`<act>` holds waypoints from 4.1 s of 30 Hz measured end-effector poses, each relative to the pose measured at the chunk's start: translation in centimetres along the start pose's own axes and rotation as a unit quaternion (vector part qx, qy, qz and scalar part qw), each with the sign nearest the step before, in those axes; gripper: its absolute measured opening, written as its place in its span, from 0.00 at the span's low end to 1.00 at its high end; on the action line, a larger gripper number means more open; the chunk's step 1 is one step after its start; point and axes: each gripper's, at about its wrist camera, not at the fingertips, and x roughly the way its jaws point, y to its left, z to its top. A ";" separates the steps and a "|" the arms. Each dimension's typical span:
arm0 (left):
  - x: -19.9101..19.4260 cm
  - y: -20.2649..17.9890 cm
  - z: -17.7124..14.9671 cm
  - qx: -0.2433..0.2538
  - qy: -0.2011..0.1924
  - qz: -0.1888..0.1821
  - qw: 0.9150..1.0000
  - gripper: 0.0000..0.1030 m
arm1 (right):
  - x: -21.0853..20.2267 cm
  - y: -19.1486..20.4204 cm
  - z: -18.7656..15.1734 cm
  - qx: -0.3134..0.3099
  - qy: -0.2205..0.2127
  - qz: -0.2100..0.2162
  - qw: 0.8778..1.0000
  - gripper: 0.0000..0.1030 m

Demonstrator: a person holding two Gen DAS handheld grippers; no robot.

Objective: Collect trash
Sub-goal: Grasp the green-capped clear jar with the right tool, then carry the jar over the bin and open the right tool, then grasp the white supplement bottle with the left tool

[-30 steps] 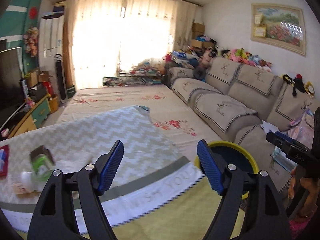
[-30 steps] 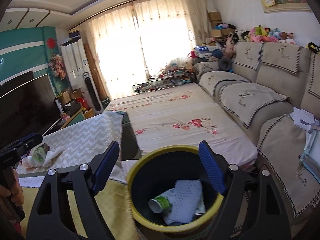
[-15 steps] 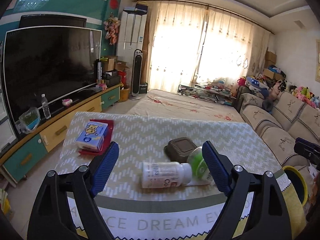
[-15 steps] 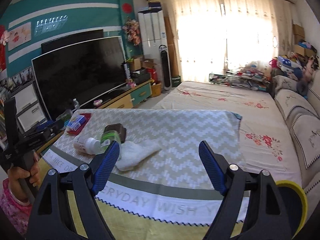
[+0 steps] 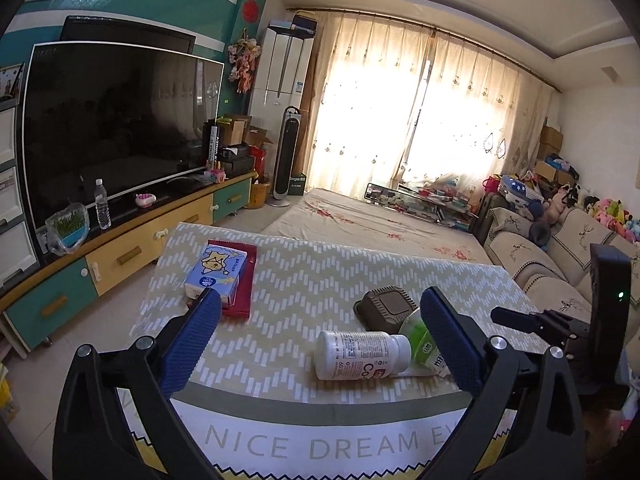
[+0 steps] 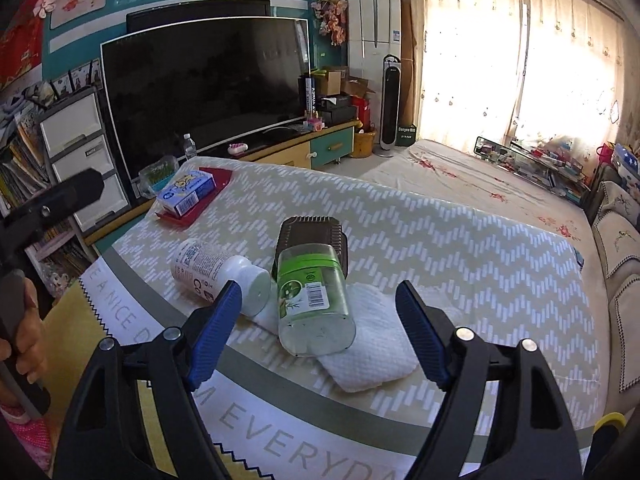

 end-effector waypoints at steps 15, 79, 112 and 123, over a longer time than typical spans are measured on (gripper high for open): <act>0.6 -1.2 -0.9 0.025 0.012 0.003 1.000 0.95 | 3.5 0.9 -0.6 -0.025 0.038 -0.013 0.999 0.46; 6.1 -4.4 -3.8 0.062 0.122 -0.009 0.991 0.95 | -11.9 -12.0 -2.6 0.138 -0.122 -0.118 0.976 0.60; 7.3 -7.5 -2.8 0.051 0.160 0.002 0.986 0.83 | -9.0 -10.5 -3.4 0.132 -0.079 -0.076 0.985 0.60; -2.5 -17.1 -2.9 0.140 0.146 -0.109 0.973 0.83 | -12.6 -12.7 -3.8 0.147 -0.077 -0.091 0.982 0.63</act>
